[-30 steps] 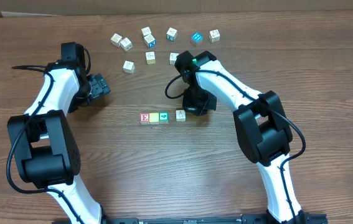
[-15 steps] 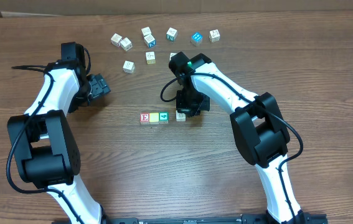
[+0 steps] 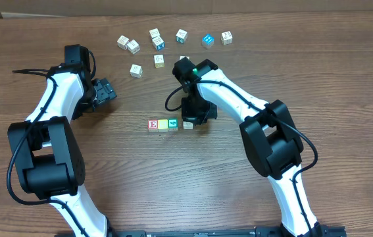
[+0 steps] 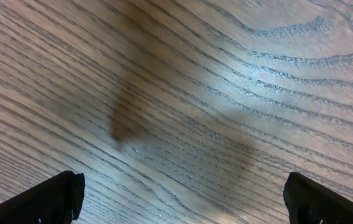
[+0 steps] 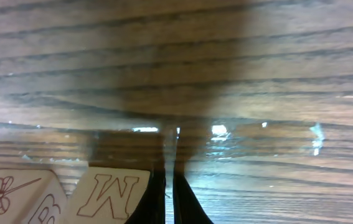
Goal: Form a horizontal line
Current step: 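Lower the white M block beside the green 4 block with the right gripper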
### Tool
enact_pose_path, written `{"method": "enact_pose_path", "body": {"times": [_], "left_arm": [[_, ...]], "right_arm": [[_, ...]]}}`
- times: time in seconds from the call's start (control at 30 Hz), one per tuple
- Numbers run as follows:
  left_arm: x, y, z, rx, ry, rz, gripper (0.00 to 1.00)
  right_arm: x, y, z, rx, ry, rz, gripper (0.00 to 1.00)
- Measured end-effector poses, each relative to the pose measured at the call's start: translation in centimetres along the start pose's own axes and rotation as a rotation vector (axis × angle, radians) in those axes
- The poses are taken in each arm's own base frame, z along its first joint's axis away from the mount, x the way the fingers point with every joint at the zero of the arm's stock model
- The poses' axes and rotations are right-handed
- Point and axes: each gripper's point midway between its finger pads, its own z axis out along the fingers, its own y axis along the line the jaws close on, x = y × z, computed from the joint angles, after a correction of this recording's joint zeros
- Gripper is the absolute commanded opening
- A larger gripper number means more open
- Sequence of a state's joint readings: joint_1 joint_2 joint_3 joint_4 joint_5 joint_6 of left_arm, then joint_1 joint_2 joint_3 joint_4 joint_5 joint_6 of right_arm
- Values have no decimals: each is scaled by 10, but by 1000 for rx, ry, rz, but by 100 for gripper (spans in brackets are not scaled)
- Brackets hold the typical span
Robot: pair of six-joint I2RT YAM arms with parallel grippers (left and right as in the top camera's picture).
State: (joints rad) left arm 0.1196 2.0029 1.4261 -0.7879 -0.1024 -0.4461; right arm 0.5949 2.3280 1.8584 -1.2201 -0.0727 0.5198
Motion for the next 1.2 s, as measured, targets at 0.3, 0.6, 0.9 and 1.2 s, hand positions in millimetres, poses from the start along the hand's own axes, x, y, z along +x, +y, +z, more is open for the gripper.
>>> {"method": "enact_pose_path", "body": {"times": [0.3, 0.6, 0.9, 1.2], "left_arm": [[0, 0, 0, 0, 0, 0, 100], [0, 0, 0, 0, 0, 0, 100], [0, 0, 0, 0, 0, 0, 99], [0, 0, 0, 0, 0, 0, 100]], "right_arm": [[-1, 2, 0, -5, -6, -32, 4], [0, 4, 0, -20, 0, -41, 4], [1, 6, 0, -31, 5, -44, 4], [1, 7, 0, -36, 8, -43, 4]]}}
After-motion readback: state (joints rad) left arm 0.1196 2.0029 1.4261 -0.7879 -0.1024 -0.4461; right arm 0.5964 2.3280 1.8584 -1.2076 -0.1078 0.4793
